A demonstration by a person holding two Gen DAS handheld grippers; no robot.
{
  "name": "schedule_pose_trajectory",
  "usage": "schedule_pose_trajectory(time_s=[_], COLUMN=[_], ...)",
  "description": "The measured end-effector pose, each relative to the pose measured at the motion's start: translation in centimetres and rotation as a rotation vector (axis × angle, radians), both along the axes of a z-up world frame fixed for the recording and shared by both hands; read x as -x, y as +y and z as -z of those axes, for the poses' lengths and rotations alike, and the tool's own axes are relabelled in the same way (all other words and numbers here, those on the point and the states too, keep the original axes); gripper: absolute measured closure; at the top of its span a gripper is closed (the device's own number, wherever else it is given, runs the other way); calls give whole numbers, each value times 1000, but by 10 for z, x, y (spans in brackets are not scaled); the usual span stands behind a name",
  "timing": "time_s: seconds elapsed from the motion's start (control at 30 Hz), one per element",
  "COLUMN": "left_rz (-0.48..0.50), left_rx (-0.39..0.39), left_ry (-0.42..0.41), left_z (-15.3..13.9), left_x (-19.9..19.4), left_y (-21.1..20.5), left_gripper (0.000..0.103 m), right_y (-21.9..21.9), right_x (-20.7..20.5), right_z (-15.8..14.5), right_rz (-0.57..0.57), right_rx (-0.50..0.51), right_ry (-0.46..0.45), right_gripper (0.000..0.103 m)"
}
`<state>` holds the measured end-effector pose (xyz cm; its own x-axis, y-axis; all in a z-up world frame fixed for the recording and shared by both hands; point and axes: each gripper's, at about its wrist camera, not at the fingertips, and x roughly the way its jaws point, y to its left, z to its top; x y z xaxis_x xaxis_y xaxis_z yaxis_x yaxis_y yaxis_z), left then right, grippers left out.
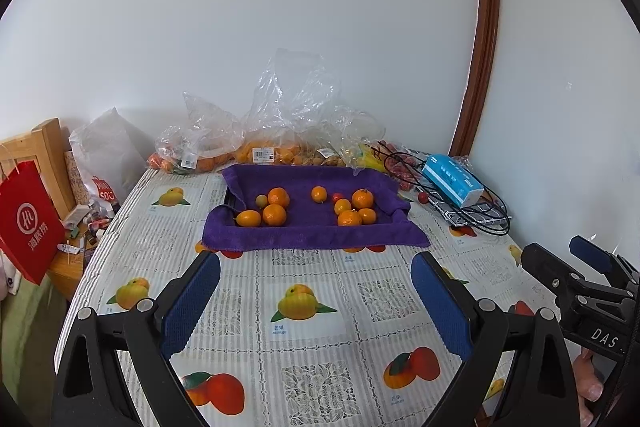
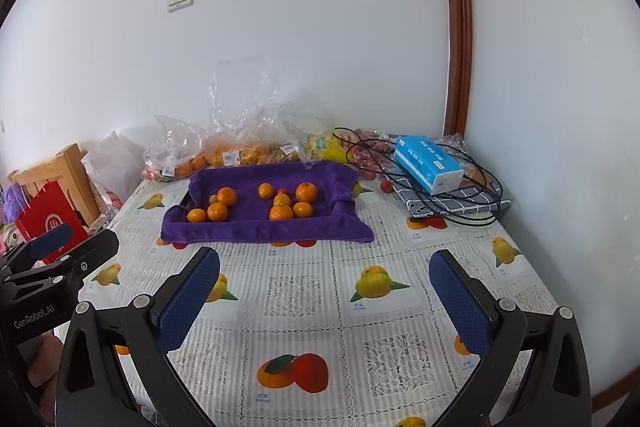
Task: Organize fruits
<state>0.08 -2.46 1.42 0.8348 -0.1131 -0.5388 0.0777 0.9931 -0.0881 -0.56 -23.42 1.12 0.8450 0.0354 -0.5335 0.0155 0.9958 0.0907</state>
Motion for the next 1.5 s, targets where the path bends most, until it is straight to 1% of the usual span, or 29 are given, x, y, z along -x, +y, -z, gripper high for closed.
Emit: schedule_pose_trajectory(time_s=[1.5], left_rz=[-12], left_rx=[3], left_ry=[-7], left_z=[0], left_x=[3], left_y=[2], left_gripper=[6], right_y=[7], right_x=[4], right_z=[-2], right_rz=[-13], right_rx=[3], right_ry=[-5], right_gripper=[0])
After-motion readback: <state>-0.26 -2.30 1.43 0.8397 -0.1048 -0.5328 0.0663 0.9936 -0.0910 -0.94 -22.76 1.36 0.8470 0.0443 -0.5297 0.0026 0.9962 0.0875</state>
